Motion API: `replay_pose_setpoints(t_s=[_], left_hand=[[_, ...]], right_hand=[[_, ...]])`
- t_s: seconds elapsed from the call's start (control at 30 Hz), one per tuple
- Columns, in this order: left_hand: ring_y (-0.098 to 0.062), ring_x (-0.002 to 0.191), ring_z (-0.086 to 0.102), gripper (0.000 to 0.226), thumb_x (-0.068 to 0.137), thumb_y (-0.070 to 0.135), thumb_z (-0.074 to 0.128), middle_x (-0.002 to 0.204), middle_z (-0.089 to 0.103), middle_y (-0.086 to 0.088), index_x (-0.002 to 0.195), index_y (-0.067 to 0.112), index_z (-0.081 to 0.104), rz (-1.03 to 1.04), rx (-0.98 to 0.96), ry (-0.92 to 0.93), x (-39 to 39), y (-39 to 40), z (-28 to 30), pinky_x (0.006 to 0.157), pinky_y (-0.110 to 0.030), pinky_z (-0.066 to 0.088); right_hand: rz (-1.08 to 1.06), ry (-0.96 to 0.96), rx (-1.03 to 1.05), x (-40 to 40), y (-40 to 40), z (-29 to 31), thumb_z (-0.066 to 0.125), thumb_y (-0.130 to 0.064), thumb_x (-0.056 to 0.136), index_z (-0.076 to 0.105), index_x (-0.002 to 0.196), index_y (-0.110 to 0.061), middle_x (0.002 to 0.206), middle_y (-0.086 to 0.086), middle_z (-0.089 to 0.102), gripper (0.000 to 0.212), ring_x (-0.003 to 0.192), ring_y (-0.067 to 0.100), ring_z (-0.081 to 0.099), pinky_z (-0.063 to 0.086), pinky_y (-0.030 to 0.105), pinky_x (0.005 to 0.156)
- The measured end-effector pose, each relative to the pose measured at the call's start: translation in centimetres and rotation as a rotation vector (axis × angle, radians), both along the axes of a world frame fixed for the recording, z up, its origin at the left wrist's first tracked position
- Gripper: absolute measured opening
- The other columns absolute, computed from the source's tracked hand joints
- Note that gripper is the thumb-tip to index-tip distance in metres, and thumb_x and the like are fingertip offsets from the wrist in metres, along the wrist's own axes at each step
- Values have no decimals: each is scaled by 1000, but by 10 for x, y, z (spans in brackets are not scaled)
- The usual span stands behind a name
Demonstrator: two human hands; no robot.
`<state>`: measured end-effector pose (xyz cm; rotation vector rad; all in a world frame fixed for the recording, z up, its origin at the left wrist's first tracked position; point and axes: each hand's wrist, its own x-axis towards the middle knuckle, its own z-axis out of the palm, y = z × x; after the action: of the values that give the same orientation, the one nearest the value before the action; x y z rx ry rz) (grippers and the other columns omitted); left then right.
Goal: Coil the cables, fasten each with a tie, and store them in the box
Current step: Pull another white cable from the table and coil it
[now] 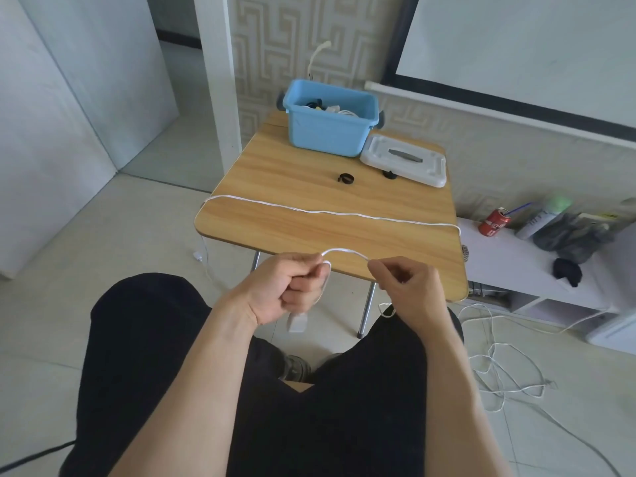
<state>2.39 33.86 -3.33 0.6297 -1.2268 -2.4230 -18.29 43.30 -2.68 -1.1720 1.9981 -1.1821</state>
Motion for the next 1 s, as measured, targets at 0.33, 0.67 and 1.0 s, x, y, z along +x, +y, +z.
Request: replay_pose_setpoints(t_s=[0.33, 0.67, 1.0], left_hand=[[-9, 46, 19, 34, 106, 17, 31, 57, 22, 5, 78, 13, 50, 299, 99, -69, -1, -8, -6, 47, -25, 12], [-13, 50, 24, 27, 99, 8, 33, 61, 30, 1, 86, 6, 57, 200, 60, -156, -31, 9, -7, 47, -25, 22], [-17, 55, 31, 26, 103, 8, 35, 63, 38, -2, 87, 7, 55, 209, 1, -79, -35, 12, -2, 56, -29, 27]], right_hand=[[-293, 305, 429, -150, 5, -25, 57, -36, 101, 74, 98, -3, 83, 13, 69, 37, 83, 31, 57, 41, 35, 75], [-755, -78, 23, -165, 20, -23, 51, -49, 100, 73, 97, -13, 87, 6, 68, 43, 79, 21, 61, 48, 36, 77], [-394, 144, 723, -174, 45, -45, 73, -38, 90, 65, 127, 5, 135, 20, 62, 57, 125, 38, 57, 43, 45, 107]])
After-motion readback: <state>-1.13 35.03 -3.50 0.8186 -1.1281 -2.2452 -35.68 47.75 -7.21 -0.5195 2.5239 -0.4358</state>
